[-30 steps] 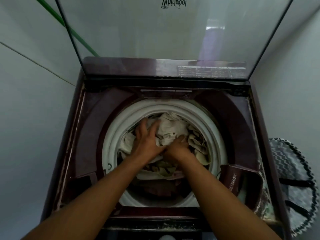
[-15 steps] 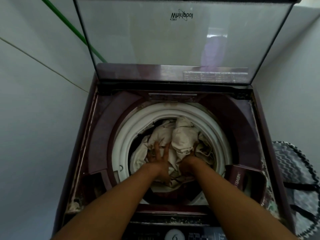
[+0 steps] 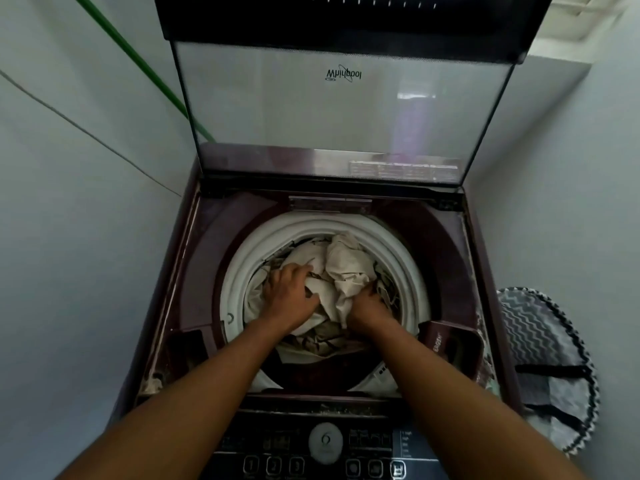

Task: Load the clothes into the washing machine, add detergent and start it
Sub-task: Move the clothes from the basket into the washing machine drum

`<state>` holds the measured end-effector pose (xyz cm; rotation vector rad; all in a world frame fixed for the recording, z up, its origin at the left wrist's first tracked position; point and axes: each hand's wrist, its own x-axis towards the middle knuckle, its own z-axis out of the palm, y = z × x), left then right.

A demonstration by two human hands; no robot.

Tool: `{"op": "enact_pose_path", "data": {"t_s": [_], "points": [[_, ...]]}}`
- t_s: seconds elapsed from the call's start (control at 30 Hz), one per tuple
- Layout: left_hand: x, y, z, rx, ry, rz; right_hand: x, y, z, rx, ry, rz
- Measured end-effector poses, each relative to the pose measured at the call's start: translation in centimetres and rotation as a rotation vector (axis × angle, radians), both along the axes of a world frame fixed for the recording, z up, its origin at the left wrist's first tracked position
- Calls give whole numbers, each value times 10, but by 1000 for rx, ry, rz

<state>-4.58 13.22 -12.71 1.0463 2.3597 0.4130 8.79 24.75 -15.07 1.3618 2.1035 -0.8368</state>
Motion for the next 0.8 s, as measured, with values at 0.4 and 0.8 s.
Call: {"op": "enact_pose_path", "data": {"t_s": [0.4, 0.8], "points": [[19, 26, 41, 23, 29, -63, 13, 24, 69, 173, 167, 131], [85, 103, 86, 411, 47, -236, 85, 71, 133, 790, 557, 101]]}}
